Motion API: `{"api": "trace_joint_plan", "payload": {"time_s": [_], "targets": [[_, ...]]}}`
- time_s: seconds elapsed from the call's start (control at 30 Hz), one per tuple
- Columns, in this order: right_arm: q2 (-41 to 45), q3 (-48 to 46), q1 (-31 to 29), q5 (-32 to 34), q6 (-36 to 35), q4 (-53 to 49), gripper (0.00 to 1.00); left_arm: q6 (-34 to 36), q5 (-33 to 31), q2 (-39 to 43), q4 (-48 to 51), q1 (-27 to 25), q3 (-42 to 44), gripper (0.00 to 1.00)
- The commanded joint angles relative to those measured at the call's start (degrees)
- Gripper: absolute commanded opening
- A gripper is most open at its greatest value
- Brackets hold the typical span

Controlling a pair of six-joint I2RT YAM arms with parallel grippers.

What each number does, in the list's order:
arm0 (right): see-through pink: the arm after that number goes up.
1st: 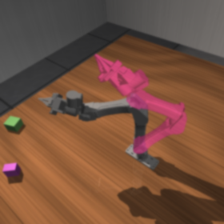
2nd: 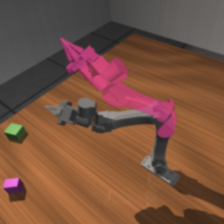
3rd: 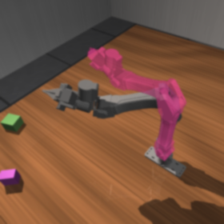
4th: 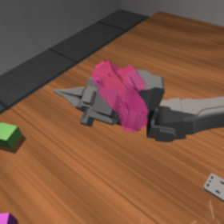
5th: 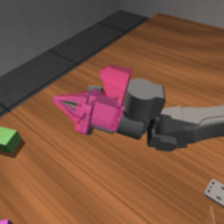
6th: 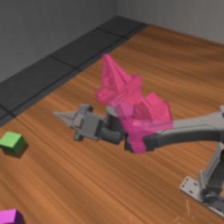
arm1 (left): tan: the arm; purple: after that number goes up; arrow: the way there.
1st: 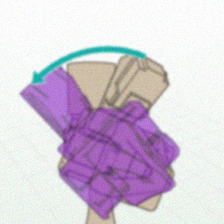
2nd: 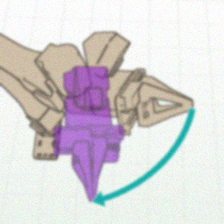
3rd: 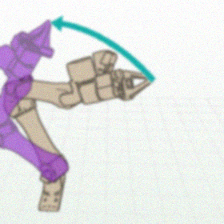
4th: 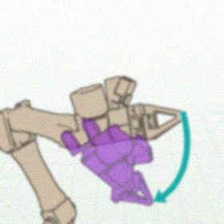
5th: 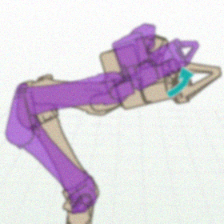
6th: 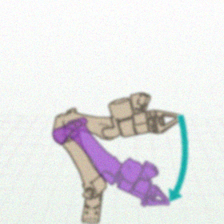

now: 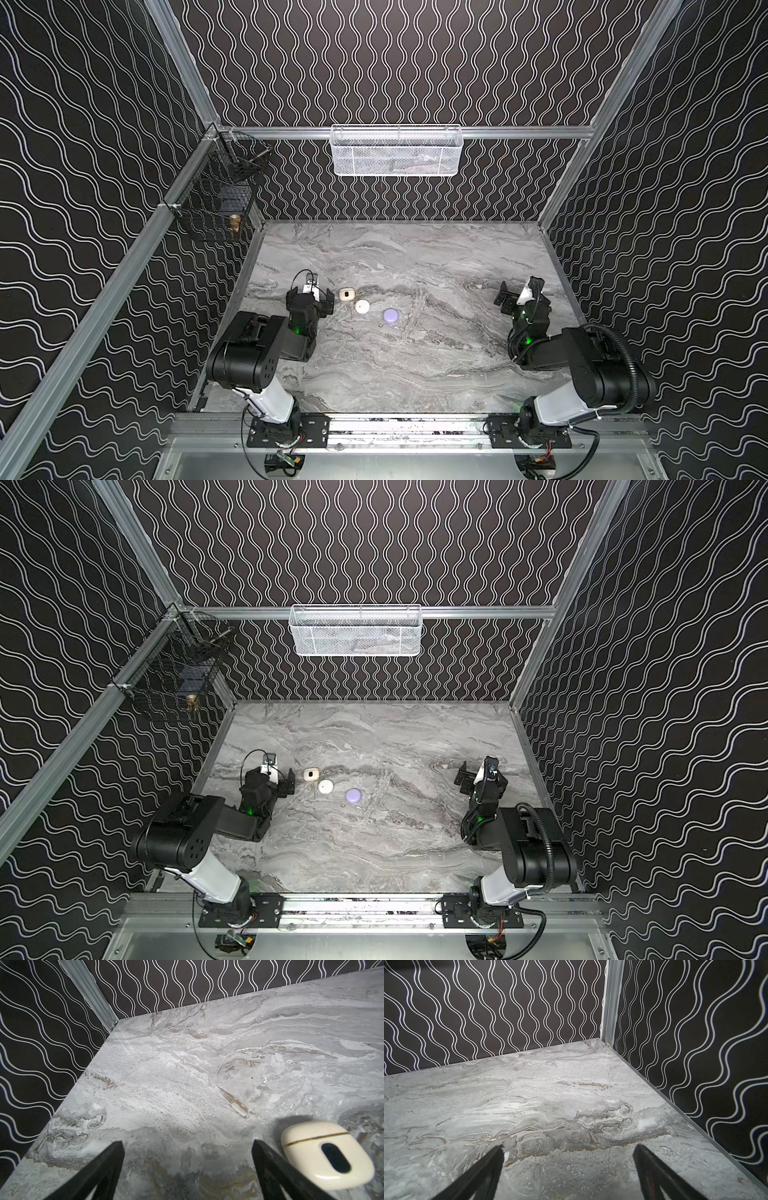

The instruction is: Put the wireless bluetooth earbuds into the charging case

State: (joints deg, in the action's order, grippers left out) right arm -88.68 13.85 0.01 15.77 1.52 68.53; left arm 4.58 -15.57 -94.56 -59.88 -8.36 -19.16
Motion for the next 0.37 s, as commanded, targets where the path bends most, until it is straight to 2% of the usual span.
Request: {"api": "trace_joint_plan", "payload": {"time_s": [0.0,0.33], "targets": [[0.0,0.0,0.0,-0.1,-0.1,2.4,1.0,-0.7,0.8,0.0,-1.7,0.2,-0.3,0.99],[0.0,0.0,0.0,-0.1,-0.2,2.4,1.0,-0.6,1.1,0.1,-1.8,0.4,-0.2,0.99]]}}
